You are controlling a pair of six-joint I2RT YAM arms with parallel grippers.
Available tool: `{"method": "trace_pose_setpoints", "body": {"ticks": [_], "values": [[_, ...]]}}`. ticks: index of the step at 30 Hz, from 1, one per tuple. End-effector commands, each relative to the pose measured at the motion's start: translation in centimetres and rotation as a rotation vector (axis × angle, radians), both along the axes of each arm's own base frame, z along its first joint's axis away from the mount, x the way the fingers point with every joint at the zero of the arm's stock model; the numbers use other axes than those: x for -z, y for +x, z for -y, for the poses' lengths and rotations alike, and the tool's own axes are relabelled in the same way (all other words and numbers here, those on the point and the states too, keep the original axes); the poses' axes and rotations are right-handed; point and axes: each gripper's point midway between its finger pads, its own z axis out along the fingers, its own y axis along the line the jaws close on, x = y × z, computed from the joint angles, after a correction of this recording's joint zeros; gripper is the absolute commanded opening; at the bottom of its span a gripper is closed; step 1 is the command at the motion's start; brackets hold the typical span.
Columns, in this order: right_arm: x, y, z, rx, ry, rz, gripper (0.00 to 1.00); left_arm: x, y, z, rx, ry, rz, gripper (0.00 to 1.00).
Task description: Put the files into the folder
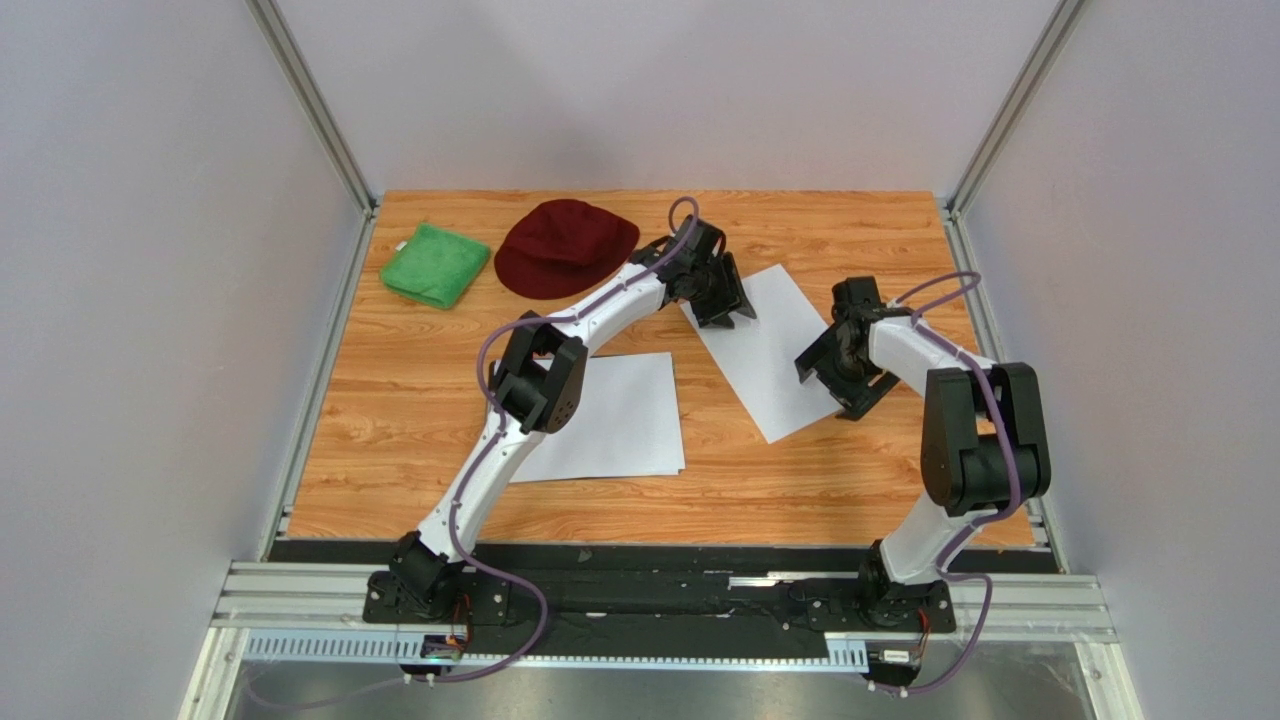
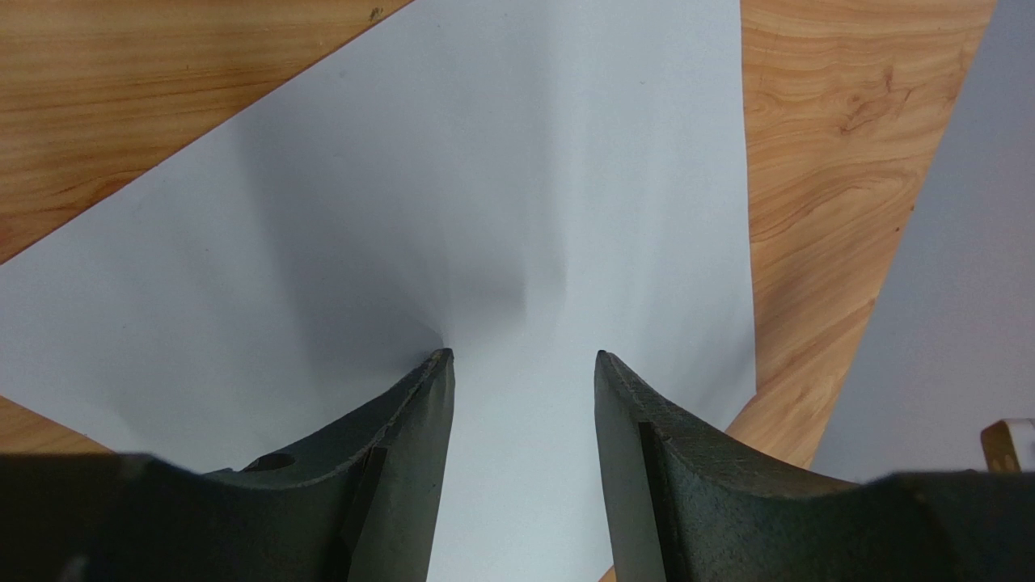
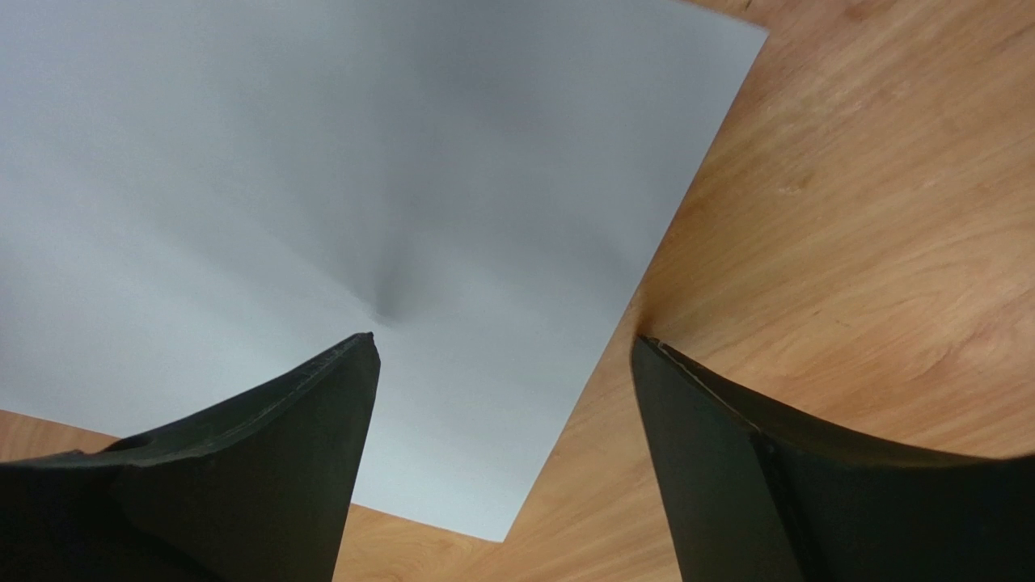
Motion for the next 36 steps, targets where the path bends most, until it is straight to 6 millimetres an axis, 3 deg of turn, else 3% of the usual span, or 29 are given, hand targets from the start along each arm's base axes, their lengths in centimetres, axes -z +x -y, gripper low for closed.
{"method": "trace_pose_setpoints", "body": {"ticks": [1, 4, 12, 13, 18, 19, 23, 31, 36], "values": [[0.9, 1.7, -1.3, 0.002, 0.025, 0.020, 0.84, 1.6, -2.6, -0.4, 0.015, 0.023, -0.127, 0.56], [1.6, 1.5, -2.7, -0.010, 0.104, 0.045, 0.85, 1.5, -2.8, -0.4, 0.024, 0.018, -0.128, 0.56], [-0.4, 3.0, -5.1, -0.150, 0.230, 0.268, 0.89, 1.6, -3.3, -0.4, 0.053, 0.012, -0.131, 0.56], [-1.5, 3.8, -5.5, -0.168, 0.249, 0.335, 0.89, 1.6, -3.4, -0.4, 0.054, 0.011, -0.134, 0.56], [-3.0, 3.4, -7.9, -0.277, 0.371, 0.451, 0.93, 1.6, -3.5, -0.4, 0.064, 0.009, -0.135, 0.56], [-4.5, 4.1, -8.5, -0.301, 0.400, 0.527, 0.93, 1.7, -3.6, -0.4, 0.064, 0.011, -0.137, 0.56], [-6.7, 3.8, -9.7, -0.363, 0.463, 0.648, 0.95, 1.7, -3.5, -0.3, 0.062, 0.005, -0.136, 0.56], [-9.4, 3.1, -9.9, -0.498, 0.413, 0.769, 0.95, 1.7, -3.5, 0.0, 0.066, -0.011, -0.138, 0.57], [-9.3, 3.5, -9.6, -0.386, 0.449, 0.798, 0.95, 1.6, -3.5, 0.2, 0.067, -0.023, -0.141, 0.57]]}}
